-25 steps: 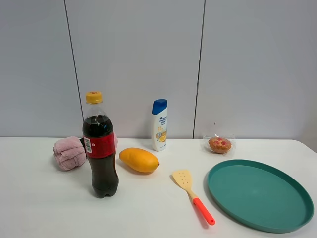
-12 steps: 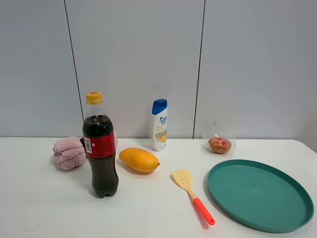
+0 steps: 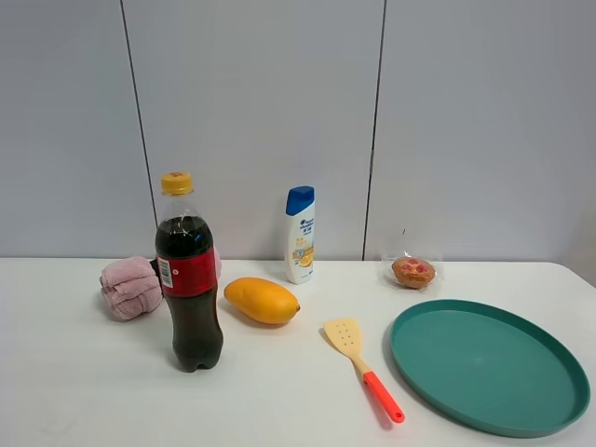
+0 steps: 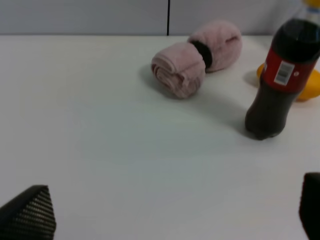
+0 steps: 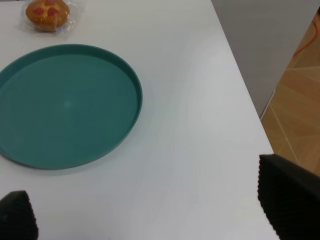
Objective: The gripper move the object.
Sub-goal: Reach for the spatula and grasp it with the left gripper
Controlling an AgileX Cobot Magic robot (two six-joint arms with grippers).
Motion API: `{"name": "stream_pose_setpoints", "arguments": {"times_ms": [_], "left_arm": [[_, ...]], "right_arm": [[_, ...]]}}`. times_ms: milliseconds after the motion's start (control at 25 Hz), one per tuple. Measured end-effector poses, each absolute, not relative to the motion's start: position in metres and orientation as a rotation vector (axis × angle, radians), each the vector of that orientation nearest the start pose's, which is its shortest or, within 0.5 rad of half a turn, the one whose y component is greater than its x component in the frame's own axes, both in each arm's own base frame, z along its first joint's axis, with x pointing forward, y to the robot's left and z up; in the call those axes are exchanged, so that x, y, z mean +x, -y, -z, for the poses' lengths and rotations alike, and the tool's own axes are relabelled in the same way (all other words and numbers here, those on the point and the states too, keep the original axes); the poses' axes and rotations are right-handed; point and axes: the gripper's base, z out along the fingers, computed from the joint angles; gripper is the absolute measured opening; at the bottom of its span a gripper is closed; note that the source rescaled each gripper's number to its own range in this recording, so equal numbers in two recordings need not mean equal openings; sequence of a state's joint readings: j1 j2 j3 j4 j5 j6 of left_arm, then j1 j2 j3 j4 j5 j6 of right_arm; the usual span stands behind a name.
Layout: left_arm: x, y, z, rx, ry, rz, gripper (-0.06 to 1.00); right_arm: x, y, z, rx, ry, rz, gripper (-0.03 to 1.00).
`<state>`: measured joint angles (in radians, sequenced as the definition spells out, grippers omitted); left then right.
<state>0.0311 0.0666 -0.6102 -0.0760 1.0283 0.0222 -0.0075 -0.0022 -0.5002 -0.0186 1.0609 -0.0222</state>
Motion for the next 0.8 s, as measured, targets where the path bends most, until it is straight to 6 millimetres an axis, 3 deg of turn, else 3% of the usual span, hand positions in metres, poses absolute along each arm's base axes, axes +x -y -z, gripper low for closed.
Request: {"name": "stream_pose_setpoints", "arguments": {"times_ms": [120, 320, 800], "left_arm": [[0.012, 0.006, -0.325, 0.018, -2.017, 0.046, 1.0], [0.058, 0.01, -0.346, 0.049, -2.091, 0.108, 1.0], [0.15, 0.019, -0.396, 0.1, -2.104, 0.243, 1.0]], "right_arm": [[-0.005, 0.001, -0.277, -0.014, -2.042, 0.041, 1.0], [-0.005, 0.001, -0.277, -0.014, -2.042, 0.041, 1.0], [-0.005, 0.001, -0.277, -0.014, -2.042, 0.041, 1.0]]}}
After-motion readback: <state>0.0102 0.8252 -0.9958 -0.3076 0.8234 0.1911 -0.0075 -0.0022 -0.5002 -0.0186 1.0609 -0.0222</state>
